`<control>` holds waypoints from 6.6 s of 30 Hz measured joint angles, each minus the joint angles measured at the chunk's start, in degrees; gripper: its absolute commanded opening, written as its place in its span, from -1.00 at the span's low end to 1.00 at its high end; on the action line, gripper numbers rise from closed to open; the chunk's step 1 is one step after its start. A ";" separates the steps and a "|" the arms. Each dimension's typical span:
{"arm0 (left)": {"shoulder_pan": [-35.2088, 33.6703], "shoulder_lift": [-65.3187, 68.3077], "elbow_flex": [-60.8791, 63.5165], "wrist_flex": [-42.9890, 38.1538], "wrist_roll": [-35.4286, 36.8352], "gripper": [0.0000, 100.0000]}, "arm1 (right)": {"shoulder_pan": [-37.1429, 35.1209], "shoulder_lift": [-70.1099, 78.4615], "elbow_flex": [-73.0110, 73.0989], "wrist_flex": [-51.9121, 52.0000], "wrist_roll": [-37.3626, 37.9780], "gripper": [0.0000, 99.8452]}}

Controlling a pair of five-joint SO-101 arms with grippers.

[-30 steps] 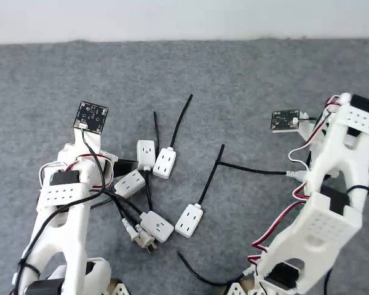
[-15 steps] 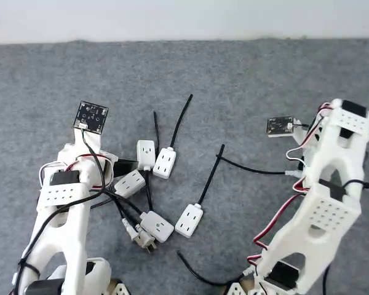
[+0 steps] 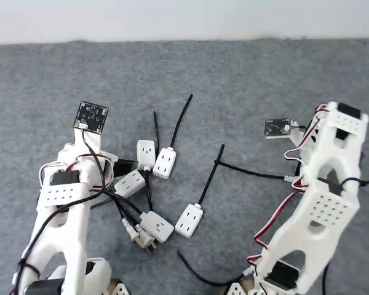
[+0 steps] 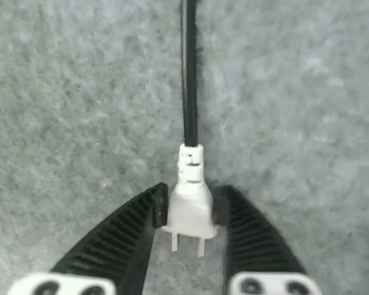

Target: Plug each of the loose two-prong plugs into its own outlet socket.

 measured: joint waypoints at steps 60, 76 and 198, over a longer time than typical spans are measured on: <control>1.49 -5.27 -5.36 -0.09 0.09 -0.11 | -28.92 -46.15 -11.96 -2.37 -59.16 -0.98; 26.73 -61.19 -1.67 14.68 -1.93 -0.11 | -48.62 -61.19 -11.96 -3.43 -86.68 -0.98; -4.13 7.56 -12.48 -8.79 19.16 -0.39 | -44.04 -82.29 55.65 -19.34 -77.27 -0.98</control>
